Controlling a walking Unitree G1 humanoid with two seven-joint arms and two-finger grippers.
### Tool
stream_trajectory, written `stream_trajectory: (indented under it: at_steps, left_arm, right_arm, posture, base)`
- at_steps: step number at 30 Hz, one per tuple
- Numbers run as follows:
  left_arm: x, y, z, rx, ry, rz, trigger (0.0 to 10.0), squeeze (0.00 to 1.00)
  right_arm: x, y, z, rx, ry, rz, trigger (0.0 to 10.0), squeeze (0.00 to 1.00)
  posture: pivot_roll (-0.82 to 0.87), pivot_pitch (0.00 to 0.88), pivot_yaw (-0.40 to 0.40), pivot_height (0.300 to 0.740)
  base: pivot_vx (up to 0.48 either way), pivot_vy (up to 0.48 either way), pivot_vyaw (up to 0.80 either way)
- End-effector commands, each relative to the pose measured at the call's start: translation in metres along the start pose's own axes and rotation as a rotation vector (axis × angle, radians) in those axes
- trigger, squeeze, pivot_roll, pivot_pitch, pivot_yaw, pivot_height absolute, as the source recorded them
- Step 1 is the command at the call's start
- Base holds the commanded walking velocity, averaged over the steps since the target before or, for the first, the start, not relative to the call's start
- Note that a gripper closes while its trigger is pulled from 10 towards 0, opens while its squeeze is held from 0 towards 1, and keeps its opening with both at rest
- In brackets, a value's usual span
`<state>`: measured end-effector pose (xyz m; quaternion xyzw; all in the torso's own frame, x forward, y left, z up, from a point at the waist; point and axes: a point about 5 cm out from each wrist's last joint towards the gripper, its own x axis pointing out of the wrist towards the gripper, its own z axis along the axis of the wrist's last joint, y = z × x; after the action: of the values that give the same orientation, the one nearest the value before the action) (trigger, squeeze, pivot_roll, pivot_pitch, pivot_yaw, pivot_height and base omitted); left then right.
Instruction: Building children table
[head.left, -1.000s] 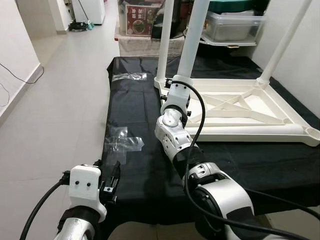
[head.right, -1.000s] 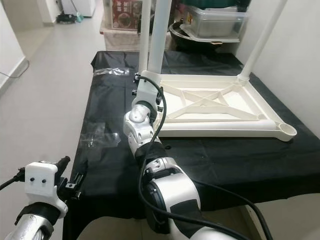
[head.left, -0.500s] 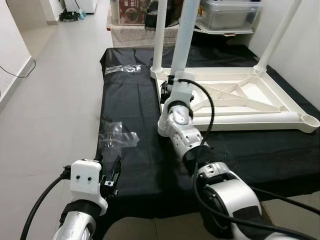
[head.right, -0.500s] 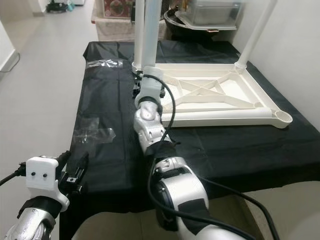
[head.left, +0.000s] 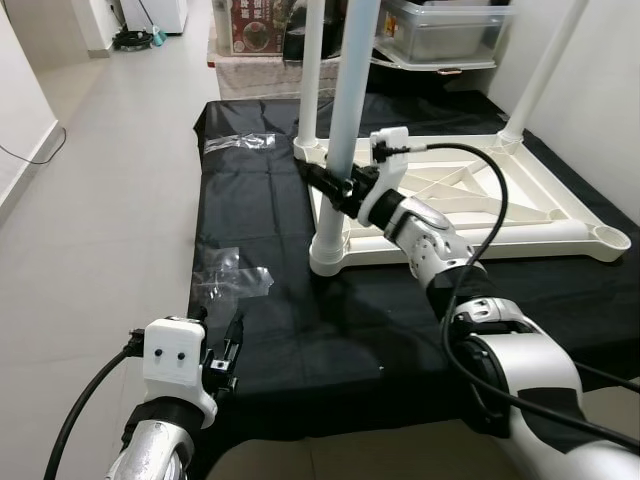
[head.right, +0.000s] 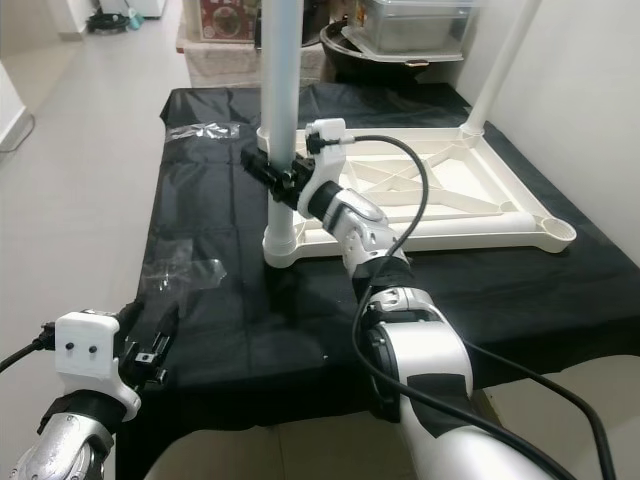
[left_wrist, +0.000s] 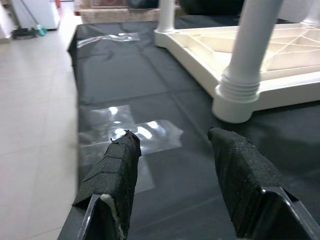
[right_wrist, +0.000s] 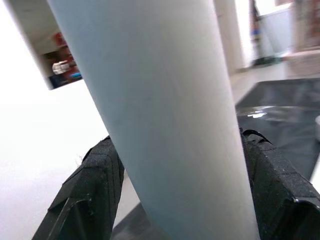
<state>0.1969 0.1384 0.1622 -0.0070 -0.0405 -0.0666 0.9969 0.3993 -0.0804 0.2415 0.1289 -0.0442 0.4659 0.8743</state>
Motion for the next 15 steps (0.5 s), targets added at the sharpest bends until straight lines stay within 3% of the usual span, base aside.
stream_trajectory:
  at_steps: [1, 2, 4, 5, 6, 13, 14, 15]
  left_arm:
    - [0.000, -0.005, -0.004, -0.007, 0.008, -0.018, 10.0, 0.00]
    - [0.000, -0.005, -0.004, -0.007, 0.008, -0.018, 10.0, 0.00]
    - [0.000, -0.010, -0.005, -0.012, 0.010, -0.030, 10.0, 0.00]
    - [0.000, -0.010, -0.005, -0.012, 0.010, -0.030, 10.0, 0.00]
    - [0.000, -0.011, -0.007, -0.017, 0.012, -0.035, 10.0, 0.00]
    - [0.004, -0.010, -0.009, -0.022, 0.008, -0.034, 10.0, 0.00]
    - [0.004, -0.010, -0.009, -0.020, 0.008, -0.034, 10.0, 0.00]
    - [0.005, -0.010, -0.010, -0.019, 0.008, -0.035, 10.0, 0.00]
  right_arm:
    - [0.012, 0.022, -0.017, 0.039, 0.095, 0.233, 10.0, 0.00]
    - [0.012, 0.022, -0.017, 0.039, 0.095, 0.233, 10.0, 0.00]
    - [0.011, 0.031, -0.018, 0.064, 0.135, 0.399, 10.0, 0.00]
    - [0.011, 0.031, -0.018, 0.064, 0.135, 0.399, 10.0, 0.00]
    - [0.009, 0.035, -0.015, 0.070, 0.142, 0.504, 10.0, 0.00]
    - [0.007, 0.038, -0.013, 0.038, 0.183, 0.601, 10.0, 0.00]
    - [0.006, 0.037, -0.016, 0.018, 0.204, 0.588, 0.0, 0.00]
    - [0.006, 0.037, -0.018, 0.005, 0.217, 0.578, 0.0, 0.00]
  posture:
    - [0.09, 0.063, -0.055, 0.740]
    - [0.09, 0.063, -0.055, 0.740]
    - [0.09, 0.054, -0.059, 0.740]
    - [0.09, 0.054, -0.059, 0.740]
    - [0.08, 0.047, -0.061, 0.740]
    - [0.07, 0.033, -0.056, 0.740]
    - [0.07, 0.029, -0.051, 0.740]
    - [0.07, 0.029, -0.051, 0.740]
  base:
    - [0.000, 0.000, 0.00]
    - [0.000, 0.000, 0.00]
    - [0.000, 0.000, 0.00]
    - [0.000, 0.000, 0.00]
    - [0.000, 0.000, 0.00]
    - [0.000, 0.000, 0.00]
    - [0.000, 0.000, 0.00]
    - [0.000, 0.000, 0.00]
